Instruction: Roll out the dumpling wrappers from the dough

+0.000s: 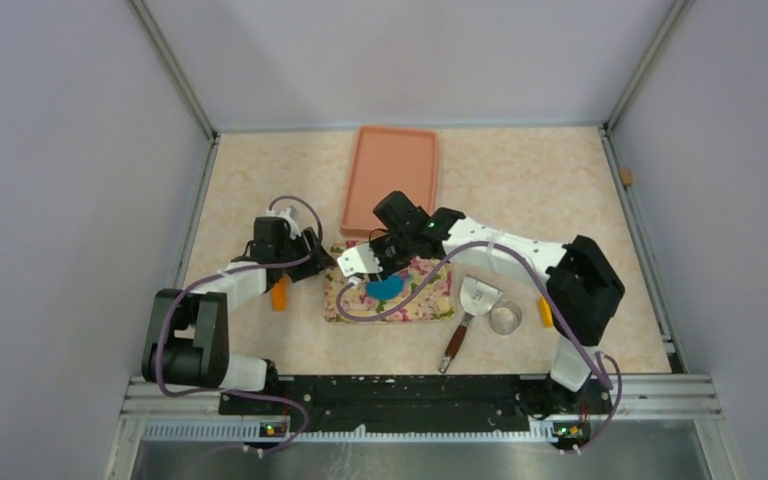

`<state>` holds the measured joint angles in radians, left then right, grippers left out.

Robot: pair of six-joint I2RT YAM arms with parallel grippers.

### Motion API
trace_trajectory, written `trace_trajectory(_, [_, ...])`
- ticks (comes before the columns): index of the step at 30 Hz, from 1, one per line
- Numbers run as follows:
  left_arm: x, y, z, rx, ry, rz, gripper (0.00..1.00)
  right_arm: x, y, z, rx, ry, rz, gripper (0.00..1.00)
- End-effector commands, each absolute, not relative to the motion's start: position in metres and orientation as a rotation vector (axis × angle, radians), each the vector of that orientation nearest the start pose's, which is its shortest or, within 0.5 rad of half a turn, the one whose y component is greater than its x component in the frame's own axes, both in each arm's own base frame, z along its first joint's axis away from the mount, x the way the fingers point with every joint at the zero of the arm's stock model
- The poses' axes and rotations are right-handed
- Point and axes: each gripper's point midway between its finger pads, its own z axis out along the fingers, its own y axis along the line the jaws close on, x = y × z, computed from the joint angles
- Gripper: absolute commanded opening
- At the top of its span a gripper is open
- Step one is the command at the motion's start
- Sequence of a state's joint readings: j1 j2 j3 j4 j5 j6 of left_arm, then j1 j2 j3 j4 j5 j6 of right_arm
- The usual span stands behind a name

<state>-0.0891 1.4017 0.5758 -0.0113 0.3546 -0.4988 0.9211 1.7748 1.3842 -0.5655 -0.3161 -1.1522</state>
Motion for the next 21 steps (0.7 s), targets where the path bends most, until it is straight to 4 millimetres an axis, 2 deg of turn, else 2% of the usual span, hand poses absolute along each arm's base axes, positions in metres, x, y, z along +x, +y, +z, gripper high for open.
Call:
trace_trajectory(1, [0.311,-0.106,0.039,-0.338,2.429,-0.685,0.59,0.248,0.333,0.059,-2.36,1.373,0.323,0.0])
trace_trajectory(4, [0.314,-0.105,0.042,-0.335,2.422,-0.683,0.59,0.261,0.338,0.063,-2.302,1.395,0.296,0.0])
trace_trajectory(6, [0.316,-0.106,0.045,-0.328,2.415,-0.681,0.59,0.275,0.348,0.078,-2.226,1.404,0.267,0.0])
trace_trajectory(9, [0.319,-0.105,0.048,-0.317,2.408,-0.676,0.59,0.291,0.364,0.118,-2.119,1.397,0.252,0.0])
trace_trajectory(12, [0.321,-0.104,0.047,-0.319,2.408,-0.67,0.59,0.301,0.375,0.168,-2.009,1.368,0.231,0.0])
trace_trajectory(15, [0.322,-0.104,0.044,-0.325,2.413,-0.664,0.58,0.299,0.375,0.209,-1.959,1.344,0.237,0.0])
trace_trajectory(18, [0.322,-0.102,0.041,-0.349,2.432,-0.653,0.54,0.283,0.369,0.22,-1.979,1.338,0.281,0.0])
trace_trajectory(21, [0.323,-0.103,0.038,-0.355,2.445,-0.658,0.48,0.266,0.358,0.205,-2.029,1.349,0.328,0.0])
